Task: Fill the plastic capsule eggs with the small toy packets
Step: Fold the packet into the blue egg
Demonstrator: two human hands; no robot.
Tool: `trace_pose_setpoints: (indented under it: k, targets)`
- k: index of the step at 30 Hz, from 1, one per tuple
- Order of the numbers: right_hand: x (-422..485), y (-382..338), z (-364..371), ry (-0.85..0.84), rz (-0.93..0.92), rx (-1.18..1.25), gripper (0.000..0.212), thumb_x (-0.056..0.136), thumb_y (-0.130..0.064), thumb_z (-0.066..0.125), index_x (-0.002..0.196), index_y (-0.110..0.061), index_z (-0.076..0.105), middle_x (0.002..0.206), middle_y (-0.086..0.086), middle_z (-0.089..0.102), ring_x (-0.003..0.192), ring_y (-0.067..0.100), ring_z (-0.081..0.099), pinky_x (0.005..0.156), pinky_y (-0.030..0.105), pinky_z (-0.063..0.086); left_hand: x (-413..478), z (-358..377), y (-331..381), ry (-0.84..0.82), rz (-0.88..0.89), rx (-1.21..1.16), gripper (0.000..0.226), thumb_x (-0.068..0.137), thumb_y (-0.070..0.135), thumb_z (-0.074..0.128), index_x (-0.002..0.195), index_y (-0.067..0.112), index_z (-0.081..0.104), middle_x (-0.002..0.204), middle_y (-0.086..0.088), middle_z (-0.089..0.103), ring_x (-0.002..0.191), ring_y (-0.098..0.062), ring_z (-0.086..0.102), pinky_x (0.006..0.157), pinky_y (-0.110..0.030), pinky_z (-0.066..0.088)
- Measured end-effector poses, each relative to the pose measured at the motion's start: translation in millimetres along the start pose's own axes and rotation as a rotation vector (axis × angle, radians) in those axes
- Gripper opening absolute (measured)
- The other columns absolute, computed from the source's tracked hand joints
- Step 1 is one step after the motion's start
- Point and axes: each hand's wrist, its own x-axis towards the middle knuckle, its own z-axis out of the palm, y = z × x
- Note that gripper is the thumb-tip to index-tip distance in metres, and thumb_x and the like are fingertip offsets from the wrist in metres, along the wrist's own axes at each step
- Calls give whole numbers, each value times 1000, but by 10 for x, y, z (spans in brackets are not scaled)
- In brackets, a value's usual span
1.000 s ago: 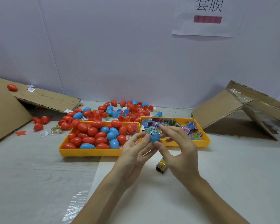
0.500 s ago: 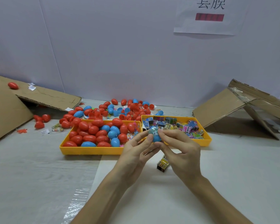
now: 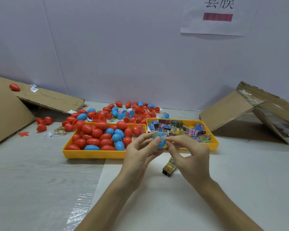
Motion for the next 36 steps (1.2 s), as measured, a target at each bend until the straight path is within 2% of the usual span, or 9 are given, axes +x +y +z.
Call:
trace_pose_setpoints:
  k: [3,9,14,16,19,21,24,28,36]
  targets:
    - [0,18,-13,3,-50,-62,7,84,-4,74,91,-3,76,87,3,74,79,7,68,72,10,52,6,8,-23,15,66,63,47,69,30,81,110,9,73,105,-15,75,98,-26,74,78,-27,59]
    - [11,20,-31,-25,-87,-114,4,87,-5,70,82,-5,70,79,1,67,71,4,59,71,7,47,0,18,-40,26,165,236,52,62,43,83,106,17,75,93,-2,77,92,-21,75,76,-28,60]
    - [22,11,-24,-9,-64,-114,7,85,-6,67,78,-4,66,74,1,61,68,6,54,67,8,44,-11,9,-12,-25,178,313,44,69,35,83,111,27,75,106,4,76,95,-15,74,81,-30,60]
    - [29,19,-31,-1,-51,-114,8,86,-6,67,79,-4,65,74,1,61,68,7,54,65,10,45,-20,12,13,-53,183,326,46,69,34,84,113,36,74,111,8,75,99,-11,73,78,-24,59]
    - [38,10,-52,-1,-49,-117,12,88,-12,62,79,-3,64,74,2,60,69,7,53,65,10,45,-31,17,31,-110,206,341,49,78,21,83,121,39,71,114,15,74,102,-8,72,76,-18,57]
    - [39,2,-59,-6,-53,-119,12,87,-12,61,79,-3,64,74,3,60,68,8,52,64,10,45,-44,24,34,-132,233,369,46,83,11,81,115,44,73,110,20,74,100,-6,72,74,-15,56]
    - [37,1,-51,-23,-50,-125,10,86,-9,61,79,-2,63,73,3,59,68,10,50,62,12,45,-53,32,44,-120,262,402,46,84,10,80,104,51,74,106,21,73,95,-4,73,73,-15,55]
    - [37,0,-47,-28,-51,-126,13,86,-11,59,77,-2,62,72,4,57,67,10,49,61,13,44,-52,32,27,-119,309,426,43,85,12,79,105,49,73,106,18,74,94,-5,72,73,-15,55]
    - [35,-10,-37,-35,-54,-132,12,85,-11,58,76,-3,60,71,4,55,67,10,46,60,12,42,-52,31,-2,-106,353,463,40,86,11,79,113,38,69,104,25,73,94,1,71,71,-11,54]
